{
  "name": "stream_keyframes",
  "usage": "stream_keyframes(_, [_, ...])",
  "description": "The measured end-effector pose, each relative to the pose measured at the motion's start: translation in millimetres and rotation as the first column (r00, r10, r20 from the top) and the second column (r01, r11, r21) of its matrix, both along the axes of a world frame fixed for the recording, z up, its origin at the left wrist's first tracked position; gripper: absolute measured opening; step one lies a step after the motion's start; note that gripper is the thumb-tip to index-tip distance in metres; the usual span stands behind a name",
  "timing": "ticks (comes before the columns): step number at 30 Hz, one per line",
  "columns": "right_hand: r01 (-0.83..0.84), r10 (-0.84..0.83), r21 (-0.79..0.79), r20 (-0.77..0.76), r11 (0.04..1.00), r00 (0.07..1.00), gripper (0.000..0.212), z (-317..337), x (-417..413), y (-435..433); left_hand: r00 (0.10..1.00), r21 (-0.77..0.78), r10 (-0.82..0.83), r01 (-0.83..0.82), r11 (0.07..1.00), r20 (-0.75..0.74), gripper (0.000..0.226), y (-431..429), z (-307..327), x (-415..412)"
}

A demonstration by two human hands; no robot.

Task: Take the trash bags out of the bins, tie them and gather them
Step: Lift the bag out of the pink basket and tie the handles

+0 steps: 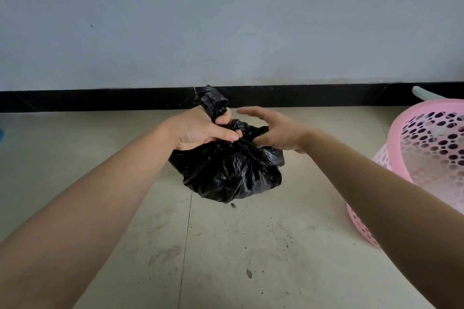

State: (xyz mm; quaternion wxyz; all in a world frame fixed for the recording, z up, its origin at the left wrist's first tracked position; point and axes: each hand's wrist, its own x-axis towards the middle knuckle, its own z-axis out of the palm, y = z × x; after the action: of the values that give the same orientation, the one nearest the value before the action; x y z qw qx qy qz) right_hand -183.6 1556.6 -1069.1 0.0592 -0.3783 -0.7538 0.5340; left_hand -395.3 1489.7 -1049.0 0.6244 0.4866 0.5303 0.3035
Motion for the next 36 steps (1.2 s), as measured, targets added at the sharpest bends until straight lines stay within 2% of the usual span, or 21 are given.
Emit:
stream_keyframes(2, [-0.014, 0.014, -0.03, -0.009, 0.999, 1.0, 0.049, -0.9, -4.7, -2.4, 0.999, 0.005, 0.005, -0.004, 1.0, -0.034, 0.048, 1.0, -1.2, 0.3])
stream_keyframes(4, [-0.021, 0.019, 0.03, 0.04, 0.999, 0.999, 0.028, -6.5, -6.3, -4.5, 0.997, 0.003, 0.028, -0.028, 1.0, -0.069, 0.048, -1.0, -7.4, -3.8])
stream_keyframes(6, [-0.04, 0.032, 0.078, 0.101, 0.996, 0.994, 0.016, -14.9, -5.7, -4.5, 0.99, -0.008, 0.063, -0.065, 0.998, -0.125, 0.048, -5.2, -13.1, -8.0])
stream_keyframes(8, [-0.049, 0.035, 0.096, 0.142, 0.994, 0.989, 0.011, -19.6, -5.5, -5.7, 0.946, 0.043, 0.13, -0.123, 0.992, -0.296, 0.046, -7.3, -17.2, -11.4])
stream_keyframes(10, [-0.02, 0.01, 0.069, 0.133, 0.997, 0.991, 0.012, -21.8, -6.5, -5.9, 0.823, 0.18, 0.313, -0.257, 0.95, -0.475, 0.042, -4.9, -23.5, -13.4])
stream_keyframes(11, [-0.01, 0.004, 0.051, 0.12, 0.999, 0.993, 0.012, -22.4, -8.0, -6.7, 0.758, 0.254, 0.42, -0.335, 0.907, -0.499, 0.037, -4.0, -28.3, -13.6])
stream_keyframes(13, [-0.013, 0.01, 0.034, 0.099, 0.999, 0.995, 0.011, -23.0, -12.3, -8.8, 0.69, 0.382, 0.563, -0.42, 0.823, -0.455, 0.025, -4.2, -36.7, -10.8])
stream_keyframes(16, [-0.008, 0.006, 0.028, 0.081, 1.0, 0.997, 0.011, -27.1, -16.8, -13.0, 0.653, 0.525, 0.598, -0.34, 0.78, -0.465, 0.024, -7.2, -50.2, -7.6])
stream_keyframes(18, [0.021, -0.022, 0.025, 0.062, 0.999, 0.998, 0.012, -30.0, -16.9, -14.9, 0.665, 0.458, 0.55, -0.333, 0.824, -0.506, 0.021, -4.4, -62.9, -8.7])
stream_keyframes(19, [0.041, -0.043, 0.026, 0.054, 0.999, 0.998, 0.012, -31.8, -16.2, -15.1, 0.702, 0.347, 0.509, -0.377, 0.859, -0.498, 0.018, -2.9, -67.2, -8.6])
stream_keyframes(20, [0.065, -0.066, 0.028, 0.048, 0.998, 0.997, 0.012, -33.3, -15.5, -15.1, 0.76, 0.189, 0.487, -0.452, 0.872, -0.43, 0.015, -2.8, -65.9, -6.2])
stream_keyframes(22, [0.118, -0.119, 0.017, 0.03, 0.993, 0.992, 0.012, -35.2, -14.1, -14.7, 0.847, -0.121, 0.502, -0.525, 0.843, -0.177, 0.014, -1.0, -56.8, -1.5])
stream_keyframes(24, [0.177, -0.177, -0.031, -0.002, 0.984, 0.984, 0.013, -36.1, -12.8, -13.4, 0.859, -0.229, 0.512, -0.5, 0.835, -0.009, 0.025, 3.8, -44.5, -0.5])
stream_keyframes(27, [0.241, -0.248, -0.12, -0.048, 0.963, 0.968, 0.012, -33.8, -12.2, -11.3, 0.854, -0.197, 0.509, -0.484, 0.853, 0.107, 0.034, 7.5, -31.7, 1.4])
stream_keyframes(31, [0.261, -0.284, -0.216, -0.085, 0.941, 0.955, 0.01, -29.1, -13.5, -12.0, 0.829, -0.142, 0.528, -0.509, 0.849, 0.183, 0.038, 10.4, -28.9, 0.5])
stream_keyframes(33, [0.243, -0.272, -0.24, -0.096, 0.94, 0.958, 0.011, -29.4, -13.2, -13.9, 0.832, -0.136, 0.532, -0.515, 0.846, 0.159, 0.027, 11.2, -27.0, 1.7])
stream_keyframes(36, [0.236, -0.271, -0.26, -0.108, 0.936, 0.956, 0.013, -31.0, -11.4, -15.5, 0.852, -0.03, 0.517, -0.516, 0.856, 0.085, 0.029, 12.5, -31.7, 2.5])
